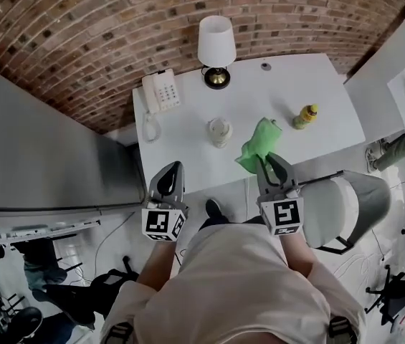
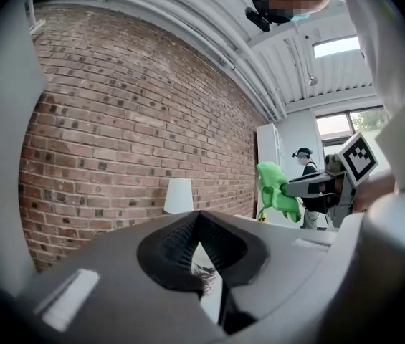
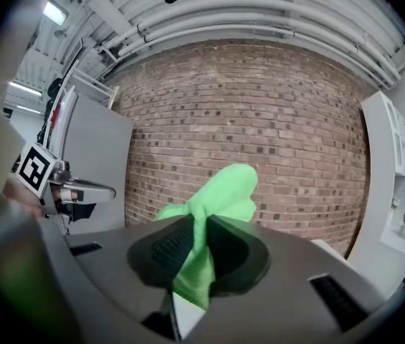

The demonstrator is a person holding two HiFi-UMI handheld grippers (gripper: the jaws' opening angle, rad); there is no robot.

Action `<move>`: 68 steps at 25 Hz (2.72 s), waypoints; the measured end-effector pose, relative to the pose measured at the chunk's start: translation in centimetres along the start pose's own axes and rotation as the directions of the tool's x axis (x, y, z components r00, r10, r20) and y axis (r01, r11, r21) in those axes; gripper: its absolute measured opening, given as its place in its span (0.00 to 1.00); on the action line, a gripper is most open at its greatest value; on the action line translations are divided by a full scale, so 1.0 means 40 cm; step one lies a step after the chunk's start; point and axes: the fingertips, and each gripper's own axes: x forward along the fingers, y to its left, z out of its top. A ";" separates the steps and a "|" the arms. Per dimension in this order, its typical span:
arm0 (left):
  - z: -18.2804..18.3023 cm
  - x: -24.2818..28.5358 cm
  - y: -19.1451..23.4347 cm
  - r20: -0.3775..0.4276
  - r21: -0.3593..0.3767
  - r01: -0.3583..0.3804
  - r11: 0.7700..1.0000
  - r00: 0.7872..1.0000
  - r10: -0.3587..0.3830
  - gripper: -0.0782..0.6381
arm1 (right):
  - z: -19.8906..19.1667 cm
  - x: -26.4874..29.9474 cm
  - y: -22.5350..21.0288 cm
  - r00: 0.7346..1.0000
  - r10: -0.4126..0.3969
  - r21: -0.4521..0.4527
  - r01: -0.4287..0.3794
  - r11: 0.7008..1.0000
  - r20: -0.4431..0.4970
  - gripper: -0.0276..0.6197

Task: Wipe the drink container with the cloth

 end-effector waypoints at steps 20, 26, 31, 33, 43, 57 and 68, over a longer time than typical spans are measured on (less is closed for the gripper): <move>-0.038 0.119 -0.006 -0.072 -0.064 -0.154 0.986 0.986 0.149 0.12 | -0.190 0.252 -0.064 0.950 0.272 0.203 -0.239 0.950 -0.155 0.14; -0.036 0.112 0.001 -0.076 -0.059 -0.203 0.977 0.977 0.198 0.12 | -0.247 0.352 -0.058 0.936 0.298 0.224 -0.255 0.941 -0.187 0.14; -0.047 0.100 0.012 -0.085 -0.068 -0.216 0.974 0.974 0.211 0.12 | -0.292 0.401 -0.028 0.921 0.312 0.226 -0.260 0.939 -0.234 0.14; -0.051 0.097 0.017 -0.090 -0.072 -0.217 0.973 0.973 0.211 0.12 | -0.311 0.416 -0.016 0.915 0.316 0.228 -0.261 0.938 -0.251 0.14; -0.059 0.086 0.033 -0.093 -0.085 -0.208 0.974 0.975 0.200 0.12 | -0.372 0.428 0.029 0.883 0.350 0.286 -0.264 0.921 -0.314 0.14; -0.064 0.081 0.025 -0.081 -0.078 -0.169 0.982 0.983 0.163 0.12 | -0.394 0.377 0.119 0.850 0.410 0.334 -0.301 0.893 -0.332 0.14; -0.065 0.082 0.024 -0.078 -0.078 -0.169 0.983 0.984 0.163 0.12 | -0.347 0.337 0.161 0.831 0.451 0.276 -0.373 0.886 -0.325 0.14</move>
